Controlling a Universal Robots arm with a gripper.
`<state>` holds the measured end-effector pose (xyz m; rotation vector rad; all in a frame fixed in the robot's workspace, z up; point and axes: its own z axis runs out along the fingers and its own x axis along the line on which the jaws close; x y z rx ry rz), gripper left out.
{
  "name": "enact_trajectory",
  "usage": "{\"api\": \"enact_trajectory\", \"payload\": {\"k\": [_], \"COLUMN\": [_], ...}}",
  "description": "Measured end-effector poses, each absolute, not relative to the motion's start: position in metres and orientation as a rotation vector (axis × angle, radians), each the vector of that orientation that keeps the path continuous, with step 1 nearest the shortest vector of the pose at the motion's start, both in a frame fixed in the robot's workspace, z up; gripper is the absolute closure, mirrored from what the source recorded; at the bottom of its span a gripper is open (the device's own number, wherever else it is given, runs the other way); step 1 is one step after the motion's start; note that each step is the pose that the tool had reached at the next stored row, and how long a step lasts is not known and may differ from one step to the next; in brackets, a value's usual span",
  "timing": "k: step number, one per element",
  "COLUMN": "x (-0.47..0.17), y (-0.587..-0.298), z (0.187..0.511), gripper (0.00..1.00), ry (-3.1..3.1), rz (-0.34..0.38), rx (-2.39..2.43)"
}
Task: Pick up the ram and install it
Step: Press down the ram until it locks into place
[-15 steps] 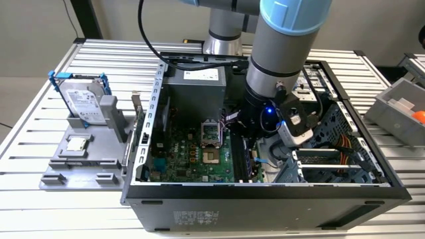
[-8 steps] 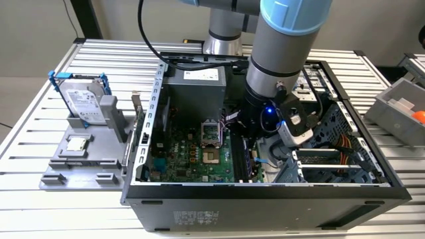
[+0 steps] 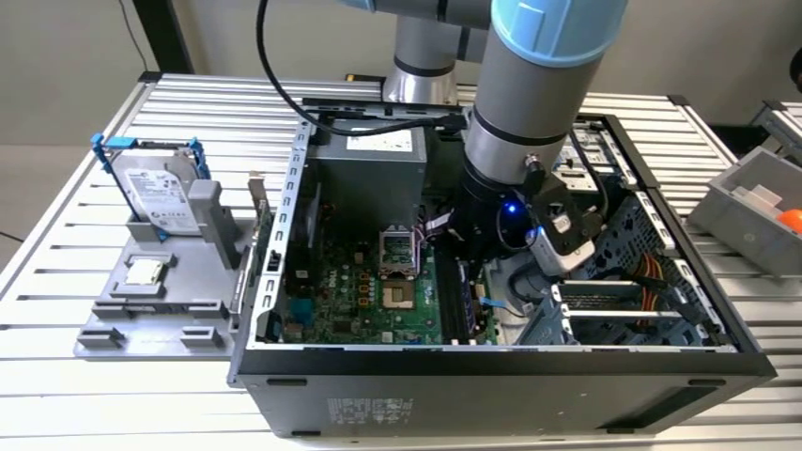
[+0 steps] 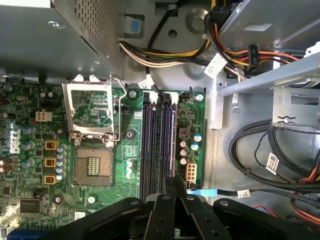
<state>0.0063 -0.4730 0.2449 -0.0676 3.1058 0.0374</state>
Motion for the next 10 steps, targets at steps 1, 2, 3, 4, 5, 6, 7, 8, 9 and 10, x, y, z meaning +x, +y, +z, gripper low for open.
{"api": "enact_trajectory", "payload": {"k": [1,2,3,4,5,6,7,8,9,10], "x": [0.0063,0.0063,0.0064,0.0064,0.0064,0.0064,0.0064,0.0064,0.0064,0.0064], "y": [-0.4730,-0.4730,-0.4730,-0.4730,-0.4730,-0.4730,-0.4730,-0.4730,-0.4730,-0.4730], "z": [0.2449,0.2448,0.2448,0.2448,0.2448,0.2448,0.2448,0.2448,0.2448,0.2448], "gripper": [1.00,1.00,1.00,1.00,1.00,1.00,1.00,1.00,1.00,1.00], "ry": [3.105,3.103,3.102,3.101,3.100,3.099,3.098,3.097,3.097,3.097], "rz": [0.038,0.039,0.039,0.040,0.040,0.041,0.041,0.042,0.043,0.043], "rx": [-0.096,-0.155,-0.183,-0.210,-0.236,-0.261,-0.285,-0.308,-0.328,-0.346]}}
